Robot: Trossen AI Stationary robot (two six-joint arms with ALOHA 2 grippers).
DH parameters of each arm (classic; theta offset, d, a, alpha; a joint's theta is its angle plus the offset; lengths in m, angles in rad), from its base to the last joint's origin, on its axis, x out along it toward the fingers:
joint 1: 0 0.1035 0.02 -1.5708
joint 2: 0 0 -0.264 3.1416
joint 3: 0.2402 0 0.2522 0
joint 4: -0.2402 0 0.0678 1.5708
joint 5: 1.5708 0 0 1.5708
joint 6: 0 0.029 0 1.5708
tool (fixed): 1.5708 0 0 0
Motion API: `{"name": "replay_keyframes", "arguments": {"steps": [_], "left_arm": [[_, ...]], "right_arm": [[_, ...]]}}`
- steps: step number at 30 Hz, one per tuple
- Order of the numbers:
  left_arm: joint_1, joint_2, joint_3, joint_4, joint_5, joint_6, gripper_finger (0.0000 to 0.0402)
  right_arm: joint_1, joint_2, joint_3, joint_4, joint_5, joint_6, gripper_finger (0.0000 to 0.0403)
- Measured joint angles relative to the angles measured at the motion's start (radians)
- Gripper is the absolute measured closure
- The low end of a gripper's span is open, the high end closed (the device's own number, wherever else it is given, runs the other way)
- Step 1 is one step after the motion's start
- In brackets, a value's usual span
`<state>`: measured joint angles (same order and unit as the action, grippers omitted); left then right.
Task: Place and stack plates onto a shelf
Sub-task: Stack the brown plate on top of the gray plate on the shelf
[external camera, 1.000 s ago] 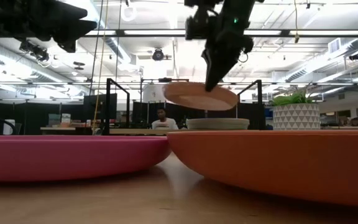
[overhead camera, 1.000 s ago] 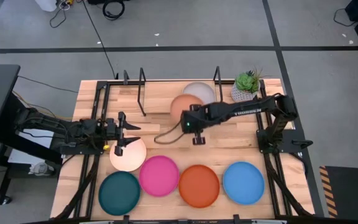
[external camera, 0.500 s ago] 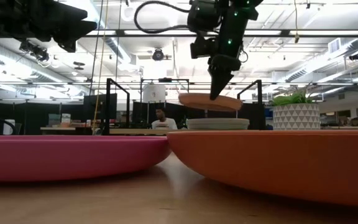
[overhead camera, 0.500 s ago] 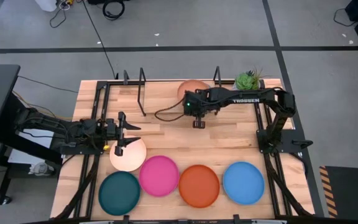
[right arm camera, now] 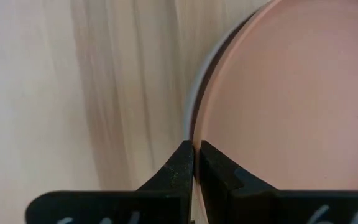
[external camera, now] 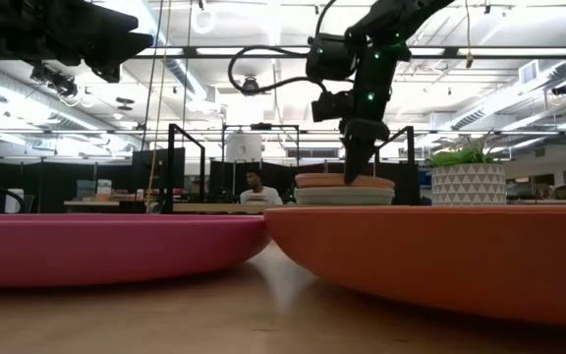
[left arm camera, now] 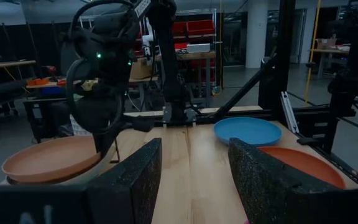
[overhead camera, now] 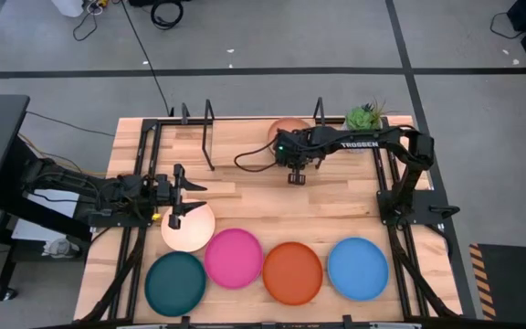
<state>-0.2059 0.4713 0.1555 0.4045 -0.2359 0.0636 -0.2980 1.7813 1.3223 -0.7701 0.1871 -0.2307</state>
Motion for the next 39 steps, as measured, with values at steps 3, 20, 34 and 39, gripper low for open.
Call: {"name": "replay_keyframes", "arguments": {"steps": [3, 20, 34, 39], "left_arm": [[0.000, 0.000, 0.000, 0.000, 0.000, 0.000, 0.0209], [0.000, 0.000, 0.000, -0.005, 0.000, -0.001, 0.0209], [0.000, 0.000, 0.000, -0.006, 0.000, 0.000, 0.0209], [0.000, 0.000, 0.000, -0.012, 0.000, 0.000, 0.0209]], "right_arm": [[-0.007, 0.000, -0.014, 0.034, 0.000, -0.013, 0.0378], [-0.028, -0.001, -0.020, 0.046, -0.065, 0.003, 0.0328], [-0.030, -0.001, 0.075, -0.069, -0.131, 0.018, 0.0290], [-0.034, -0.001, 0.076, -0.071, -0.158, 0.047, 0.0287]]}}
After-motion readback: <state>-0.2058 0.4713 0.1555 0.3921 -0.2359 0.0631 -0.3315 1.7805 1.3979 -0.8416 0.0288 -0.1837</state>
